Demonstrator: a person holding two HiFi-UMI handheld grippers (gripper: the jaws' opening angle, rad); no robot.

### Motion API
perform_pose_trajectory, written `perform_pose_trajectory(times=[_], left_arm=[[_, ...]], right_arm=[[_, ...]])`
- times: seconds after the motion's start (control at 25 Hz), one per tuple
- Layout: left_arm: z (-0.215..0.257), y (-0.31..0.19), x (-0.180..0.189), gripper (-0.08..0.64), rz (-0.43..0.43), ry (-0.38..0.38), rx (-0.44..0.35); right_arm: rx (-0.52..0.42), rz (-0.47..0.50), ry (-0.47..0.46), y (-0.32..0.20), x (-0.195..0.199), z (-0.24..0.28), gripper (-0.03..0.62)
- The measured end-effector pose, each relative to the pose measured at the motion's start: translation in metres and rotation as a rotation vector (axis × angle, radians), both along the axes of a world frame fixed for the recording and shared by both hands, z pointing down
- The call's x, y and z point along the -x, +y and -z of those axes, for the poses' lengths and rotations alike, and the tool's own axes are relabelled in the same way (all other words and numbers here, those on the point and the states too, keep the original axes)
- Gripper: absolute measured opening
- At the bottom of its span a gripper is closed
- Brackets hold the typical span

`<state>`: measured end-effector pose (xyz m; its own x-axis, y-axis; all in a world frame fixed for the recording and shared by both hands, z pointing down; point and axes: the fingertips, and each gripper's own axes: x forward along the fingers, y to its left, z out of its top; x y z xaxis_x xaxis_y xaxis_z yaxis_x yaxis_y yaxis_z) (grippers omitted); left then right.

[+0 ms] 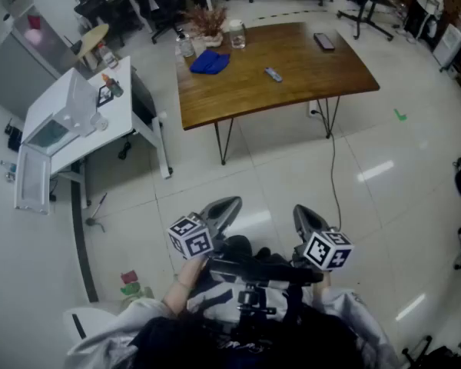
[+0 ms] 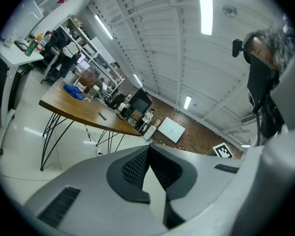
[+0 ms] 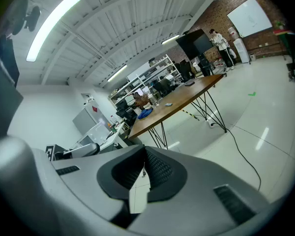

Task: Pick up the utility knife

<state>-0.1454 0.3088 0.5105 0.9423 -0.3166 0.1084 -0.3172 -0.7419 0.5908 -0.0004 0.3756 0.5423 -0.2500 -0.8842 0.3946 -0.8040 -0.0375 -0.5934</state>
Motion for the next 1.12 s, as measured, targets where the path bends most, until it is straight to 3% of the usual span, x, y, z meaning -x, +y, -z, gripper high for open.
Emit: perform_pose_trajectory(times=[0.2, 0.52, 0.92, 1.12], left_arm=[[-0.004, -0.016, -0.012, 0.003, 0.020, -0.027, 0.008], [-0.011, -0.093, -0.037, 0.003, 0.007, -0.028, 0.011], [0.013, -0.295, -0.074, 0.003, -0.040, 0.038, -0.041], [0.011, -0.377, -0.101, 0.003, -0.064, 0.049, -0.025]], right_arm=[[0.033, 0.023, 0.011, -0.013, -0.016, -0.013, 0.011], [0.030, 0.017, 0.006, -0.093, -0.041, -0.019, 0.011], [0.022, -0.136, 0.042, -0.243, -0.089, -0.004, 0.011], [0.014, -0.208, 0.048, -0.300, -0.109, 0.004, 0.009]])
